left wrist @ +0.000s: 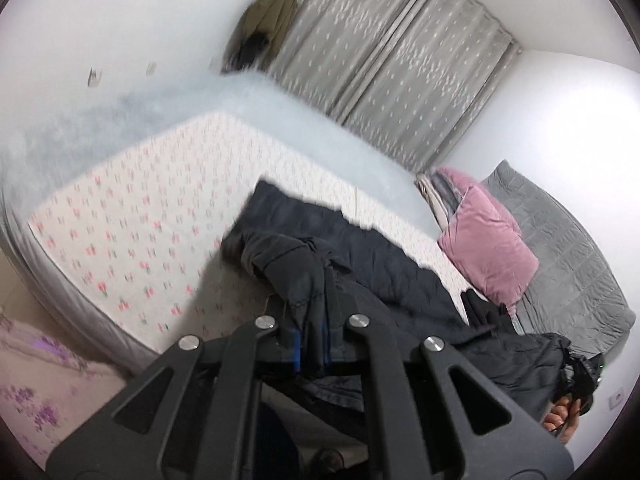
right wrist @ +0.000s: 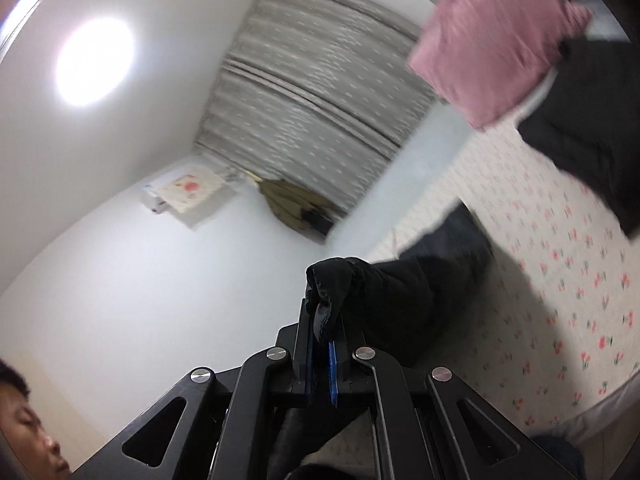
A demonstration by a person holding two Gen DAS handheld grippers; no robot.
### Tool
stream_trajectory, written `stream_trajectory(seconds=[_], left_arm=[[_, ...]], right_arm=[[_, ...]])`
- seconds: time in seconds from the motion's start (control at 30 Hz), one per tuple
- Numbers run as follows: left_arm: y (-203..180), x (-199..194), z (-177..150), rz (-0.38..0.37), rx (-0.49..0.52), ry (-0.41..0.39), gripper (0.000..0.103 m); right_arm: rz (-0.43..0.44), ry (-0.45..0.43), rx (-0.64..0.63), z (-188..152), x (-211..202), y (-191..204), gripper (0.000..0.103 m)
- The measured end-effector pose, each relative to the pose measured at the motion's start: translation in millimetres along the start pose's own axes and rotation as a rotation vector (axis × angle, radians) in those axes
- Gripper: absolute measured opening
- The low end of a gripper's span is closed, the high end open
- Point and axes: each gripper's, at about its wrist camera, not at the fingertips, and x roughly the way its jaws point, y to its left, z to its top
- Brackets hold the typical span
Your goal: Fold large clothes
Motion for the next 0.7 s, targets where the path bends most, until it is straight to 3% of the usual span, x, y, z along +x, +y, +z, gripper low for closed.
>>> stream_trajectory(seconds=[0.07, 0.2, 0.33, 0.5, 0.7], left_arm=[[3, 8, 1, 0.038, 0.005, -0.013, 0.009], [30, 45, -10, 0.064, -0.086, 0.082, 0.009], [36, 50, -7, 0.049, -0.109, 0.086, 0.009], [24, 72, 24, 0.033, -0.108, 0.059, 0.009], [15, 163, 93, 0.051, -0.165, 0.09, 0.011]], right_arm=[[-0.021, -0.012, -0.033, 4, -1, 6, 0.005], [-0.106, 0.016, 0.03, 1, 14, -24, 0.005], [-0.086, 0.023, 0.054, -1, 27, -36, 0.005], [-0.044, -0.008, 0.045, 18, 52, -27, 0.005], [0.01, -0.044, 0.153, 63, 127, -35, 0.007]])
